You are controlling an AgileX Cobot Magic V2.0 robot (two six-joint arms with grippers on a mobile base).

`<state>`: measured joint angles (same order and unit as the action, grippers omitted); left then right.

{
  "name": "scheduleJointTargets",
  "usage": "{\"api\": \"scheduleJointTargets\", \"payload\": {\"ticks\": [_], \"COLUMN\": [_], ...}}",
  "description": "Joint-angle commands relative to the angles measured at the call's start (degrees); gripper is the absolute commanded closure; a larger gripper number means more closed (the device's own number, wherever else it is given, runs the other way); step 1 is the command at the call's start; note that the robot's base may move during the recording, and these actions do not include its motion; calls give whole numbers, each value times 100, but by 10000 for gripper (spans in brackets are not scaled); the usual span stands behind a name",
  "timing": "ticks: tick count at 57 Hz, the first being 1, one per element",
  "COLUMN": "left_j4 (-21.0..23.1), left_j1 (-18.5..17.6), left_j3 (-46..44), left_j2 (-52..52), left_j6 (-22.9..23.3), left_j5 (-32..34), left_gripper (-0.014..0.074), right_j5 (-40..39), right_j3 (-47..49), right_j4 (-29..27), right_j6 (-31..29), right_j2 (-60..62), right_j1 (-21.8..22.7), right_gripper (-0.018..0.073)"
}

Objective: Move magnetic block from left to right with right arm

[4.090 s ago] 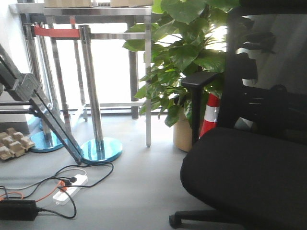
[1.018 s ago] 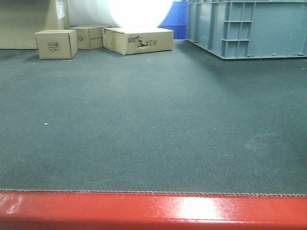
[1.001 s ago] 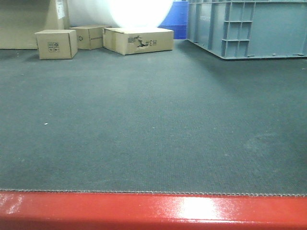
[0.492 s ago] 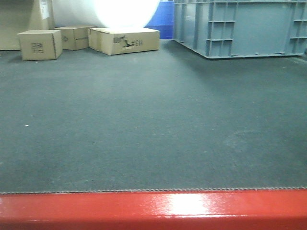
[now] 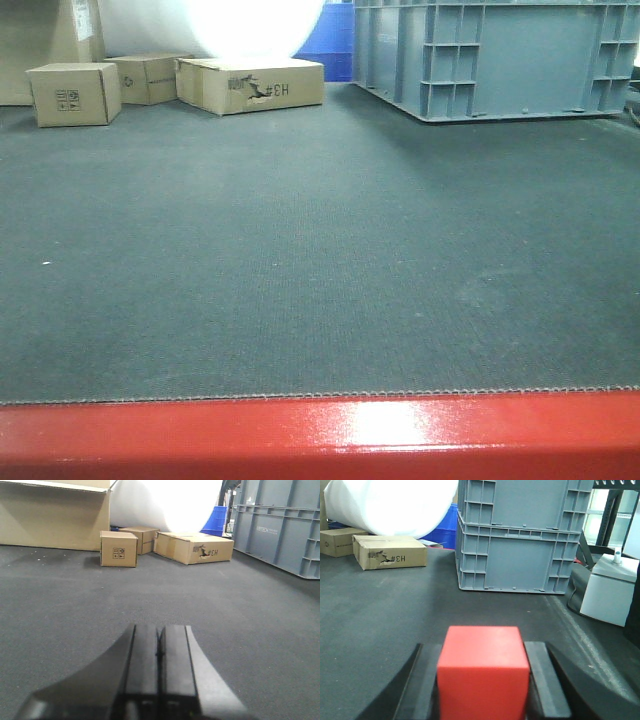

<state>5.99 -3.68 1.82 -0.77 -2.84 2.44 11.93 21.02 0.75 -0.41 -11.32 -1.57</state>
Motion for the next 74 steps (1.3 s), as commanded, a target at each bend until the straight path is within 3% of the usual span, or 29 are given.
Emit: {"api": "scheduleJointTargets", "payload": {"ticks": [1,74], "left_j4": [27,27], "left_j1": [4,4], "left_j3": [54,54], "left_j2": [-52,-52], "left_j6": [-14,-14], "left_j5": [523,523], "left_gripper": [722,722], "right_j5": [-502,-545], "right_j3": [160,160], "right_j4": [50,50], "right_j6": [-59,-59], "right_j2": [-78,-78], "right_j1": [16,16], "right_gripper": [253,253]}}
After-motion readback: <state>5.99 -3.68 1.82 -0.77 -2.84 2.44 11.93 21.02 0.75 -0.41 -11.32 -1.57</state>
